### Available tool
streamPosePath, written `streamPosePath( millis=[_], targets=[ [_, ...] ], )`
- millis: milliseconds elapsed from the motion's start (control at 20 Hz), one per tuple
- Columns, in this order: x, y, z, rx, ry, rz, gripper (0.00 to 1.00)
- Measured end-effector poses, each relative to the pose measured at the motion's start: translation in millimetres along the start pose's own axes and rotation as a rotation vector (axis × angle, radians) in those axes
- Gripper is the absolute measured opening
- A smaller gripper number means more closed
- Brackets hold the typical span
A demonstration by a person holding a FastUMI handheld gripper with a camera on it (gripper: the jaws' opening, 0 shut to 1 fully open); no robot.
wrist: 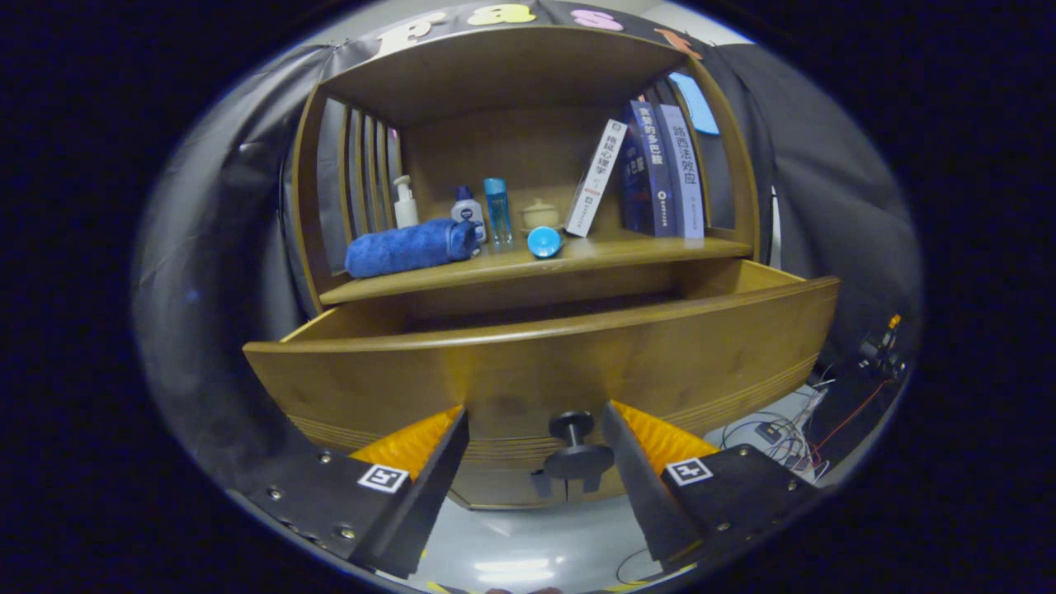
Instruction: Pull open the drawer, take out the items inside it, and place them on the countertop above the cabinet.
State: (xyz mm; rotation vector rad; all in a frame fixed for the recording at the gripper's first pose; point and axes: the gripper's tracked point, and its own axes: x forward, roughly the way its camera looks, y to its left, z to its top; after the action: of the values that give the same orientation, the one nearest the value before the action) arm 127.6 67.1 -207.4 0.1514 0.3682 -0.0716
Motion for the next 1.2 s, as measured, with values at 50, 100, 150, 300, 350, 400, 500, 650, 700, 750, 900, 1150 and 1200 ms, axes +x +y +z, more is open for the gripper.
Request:
streamPosePath(
  millis=[50, 100, 150, 300, 350, 400, 500, 650, 700, 750, 900, 1150, 1200],
  targets=[
    [4, 1, -2, 0.0, 0.0, 0.002, 0.97],
    [9, 1, 1, 0.007, -0.009, 0.004, 0.97],
    [13, 2, 2, 0.011, -0.007, 0.007, 0.97],
    [27, 2, 7, 0.021, -0.015, 0.012, 0.97],
    [34, 3, 8, 0.024, -0.015, 0.013, 0.97],
    [40, 3, 10, 0.025, -0.014, 0.014, 0.97],
    [52, 4, 14, 0.022, -0.007, 0.017, 0.97],
    [66, 5, 19, 0.026, 0.002, 0.022, 0.97],
    [71, 6, 19, 0.029, 0.005, 0.022, 0.97],
    [76, 6, 21, 0.029, 0.005, 0.021, 0.98],
    [87, 7, 23, 0.033, 0.008, 0.021, 0.97],
    [102, 8, 27, 0.038, 0.008, 0.032, 0.98],
    [102, 7, 26, 0.042, 0.005, 0.035, 0.98]
  ],
)
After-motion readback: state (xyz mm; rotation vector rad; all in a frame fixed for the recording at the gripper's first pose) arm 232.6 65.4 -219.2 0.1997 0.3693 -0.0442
